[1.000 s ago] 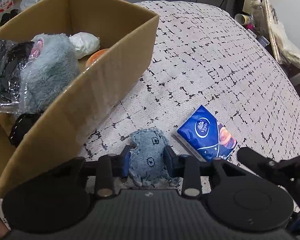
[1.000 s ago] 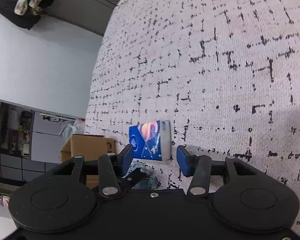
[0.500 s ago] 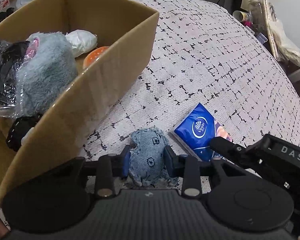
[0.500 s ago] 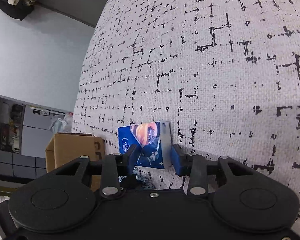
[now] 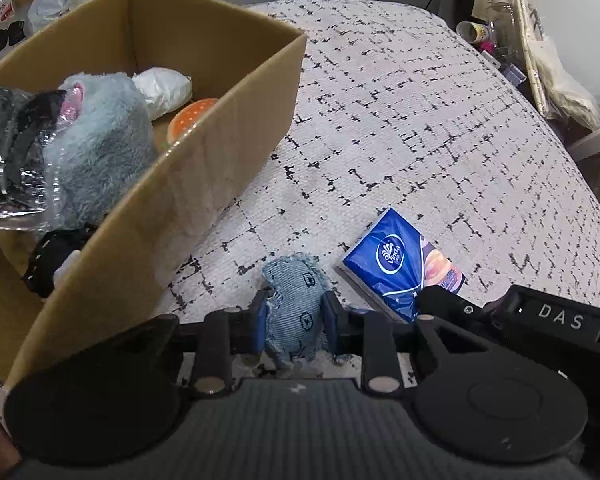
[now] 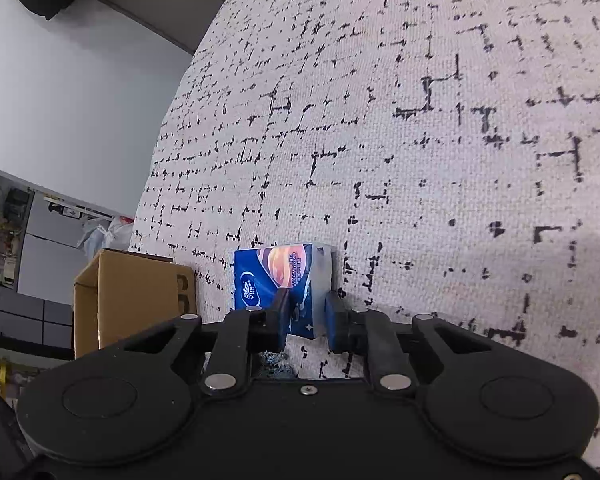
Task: Organize soft objects
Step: 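Carry the grey pad with the left tool while the right tool carries the tissue pack to the box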
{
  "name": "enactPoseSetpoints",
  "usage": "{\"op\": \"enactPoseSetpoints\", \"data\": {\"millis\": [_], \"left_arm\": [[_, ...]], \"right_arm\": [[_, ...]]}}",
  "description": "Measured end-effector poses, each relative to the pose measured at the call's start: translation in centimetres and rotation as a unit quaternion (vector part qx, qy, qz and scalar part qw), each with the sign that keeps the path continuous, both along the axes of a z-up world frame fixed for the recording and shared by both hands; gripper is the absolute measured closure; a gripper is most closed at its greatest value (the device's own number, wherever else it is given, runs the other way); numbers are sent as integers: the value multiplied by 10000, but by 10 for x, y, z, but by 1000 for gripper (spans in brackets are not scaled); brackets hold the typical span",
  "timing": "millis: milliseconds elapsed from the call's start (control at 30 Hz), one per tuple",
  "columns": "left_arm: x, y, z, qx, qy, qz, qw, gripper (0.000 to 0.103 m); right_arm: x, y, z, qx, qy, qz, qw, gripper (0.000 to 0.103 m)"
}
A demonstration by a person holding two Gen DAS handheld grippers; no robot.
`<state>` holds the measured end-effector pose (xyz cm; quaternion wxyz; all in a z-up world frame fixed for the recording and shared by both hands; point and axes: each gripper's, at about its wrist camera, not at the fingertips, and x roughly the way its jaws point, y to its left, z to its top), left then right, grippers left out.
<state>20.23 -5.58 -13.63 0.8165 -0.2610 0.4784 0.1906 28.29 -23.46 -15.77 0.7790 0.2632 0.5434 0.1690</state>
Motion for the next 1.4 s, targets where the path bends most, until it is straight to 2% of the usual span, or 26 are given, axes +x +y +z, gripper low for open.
{"op": "enactPoseSetpoints", "data": {"millis": [300,700,1100,1400], "left_arm": [[-14,-9,27,125,-310,-156,9993,86],[-37,-10,74,309,-798,-231,9961,86],[-59,35,125,376,-1277,-66,9911,86],[-67,76,136,330,-1433,255,9888,86]], "right_arm": [[-15,-17,26,164,-304,-216,9992,87],[-46,-34,60,495,-741,-268,9957,87],[-59,-16,85,671,-1092,-46,9917,87],[-63,4,95,717,-1345,83,9883,87]]}}
